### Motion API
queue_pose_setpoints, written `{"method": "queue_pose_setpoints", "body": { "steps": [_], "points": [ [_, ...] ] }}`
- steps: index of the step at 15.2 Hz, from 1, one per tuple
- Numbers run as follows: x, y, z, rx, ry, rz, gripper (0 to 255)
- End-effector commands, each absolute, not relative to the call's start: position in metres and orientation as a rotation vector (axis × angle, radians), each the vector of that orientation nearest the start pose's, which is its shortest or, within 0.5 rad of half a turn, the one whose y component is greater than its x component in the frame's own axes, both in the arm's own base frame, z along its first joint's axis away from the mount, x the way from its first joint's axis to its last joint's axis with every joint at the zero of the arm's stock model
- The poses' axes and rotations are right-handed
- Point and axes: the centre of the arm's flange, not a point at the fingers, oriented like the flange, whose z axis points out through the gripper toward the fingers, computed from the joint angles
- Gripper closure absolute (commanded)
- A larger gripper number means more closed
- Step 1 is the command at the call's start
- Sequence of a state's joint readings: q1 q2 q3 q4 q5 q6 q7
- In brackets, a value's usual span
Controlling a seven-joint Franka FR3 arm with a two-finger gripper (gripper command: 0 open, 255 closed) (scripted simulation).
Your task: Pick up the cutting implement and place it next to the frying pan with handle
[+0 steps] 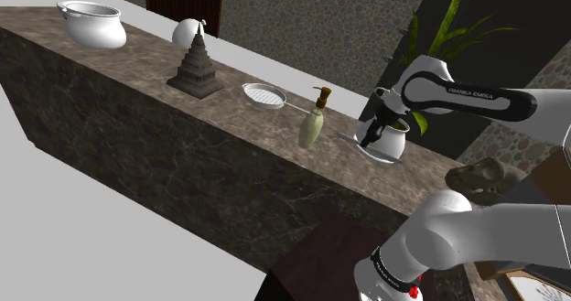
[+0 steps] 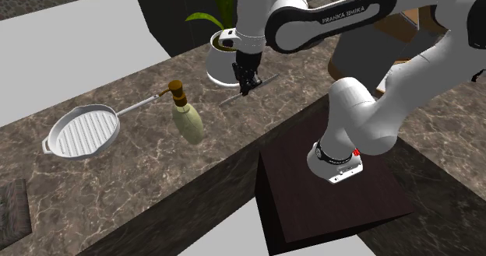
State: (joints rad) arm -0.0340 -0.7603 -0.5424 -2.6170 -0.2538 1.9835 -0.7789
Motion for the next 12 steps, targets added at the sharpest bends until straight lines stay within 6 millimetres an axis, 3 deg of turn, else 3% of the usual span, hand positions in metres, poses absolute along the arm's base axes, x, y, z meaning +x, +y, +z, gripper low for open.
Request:
{"method": "queue_pose_setpoints", "body": {
  "steps": [1,12],
  "points": [
    [0.311,-0.208,0.455,-3.003,-0.637,-0.197,255],
    [0.456,-0.223,0.455,-3.003,-0.637,-0.197,255]
  ]
}}
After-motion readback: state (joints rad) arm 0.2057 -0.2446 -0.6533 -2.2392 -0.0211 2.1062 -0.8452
